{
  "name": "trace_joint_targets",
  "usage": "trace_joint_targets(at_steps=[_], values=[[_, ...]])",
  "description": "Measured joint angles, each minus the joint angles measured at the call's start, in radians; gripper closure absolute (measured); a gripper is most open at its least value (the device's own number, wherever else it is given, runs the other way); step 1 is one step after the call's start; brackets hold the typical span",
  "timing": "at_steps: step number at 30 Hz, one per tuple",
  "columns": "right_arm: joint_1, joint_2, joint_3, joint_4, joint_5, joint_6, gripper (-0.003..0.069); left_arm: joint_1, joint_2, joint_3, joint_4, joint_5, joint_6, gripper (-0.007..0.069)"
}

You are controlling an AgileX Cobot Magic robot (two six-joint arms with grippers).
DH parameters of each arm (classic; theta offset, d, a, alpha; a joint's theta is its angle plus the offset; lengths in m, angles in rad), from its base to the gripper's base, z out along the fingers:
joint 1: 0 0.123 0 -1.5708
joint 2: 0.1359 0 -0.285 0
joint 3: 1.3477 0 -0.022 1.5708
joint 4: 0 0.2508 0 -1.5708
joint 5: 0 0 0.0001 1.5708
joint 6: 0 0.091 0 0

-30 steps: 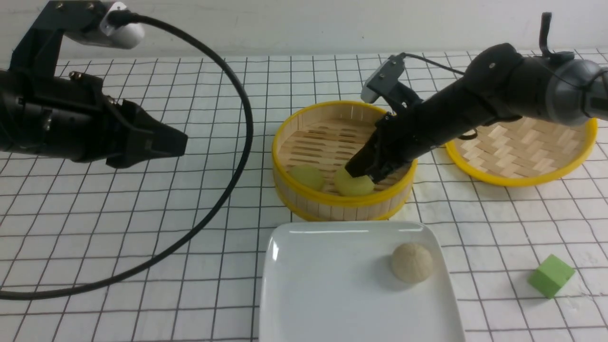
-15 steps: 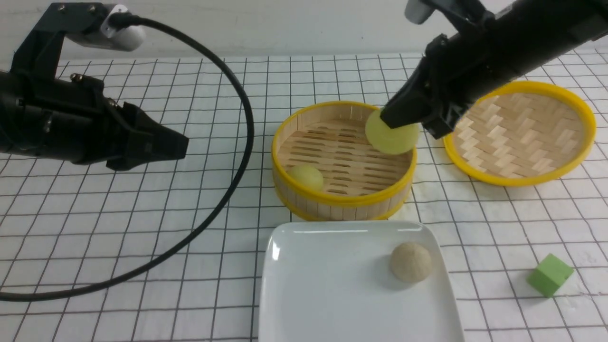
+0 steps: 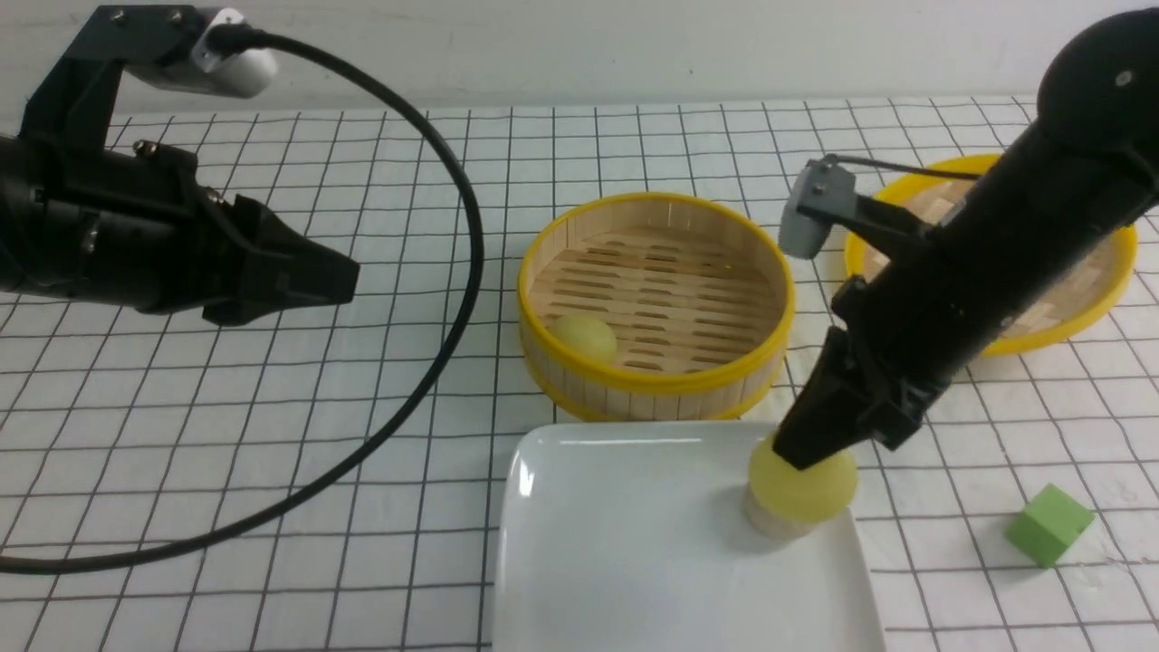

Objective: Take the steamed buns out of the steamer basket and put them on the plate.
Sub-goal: Use the right arm to put the steamed stuffed bun into the plate

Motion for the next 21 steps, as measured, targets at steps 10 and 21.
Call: trace_joint_targets(at_steps=[10,21], values=[[0.0,0.047,0.019,0.122,-0.106,-0.119,0.0636,0.0,0.0,0.0,0.0,0.006,0.0,0.0382],[0.0,0.223,0.02,0.212,-0.155,-0.228,0.0634,0.0,0.0,0.0,0.0,0.008,0.0,0.0382]])
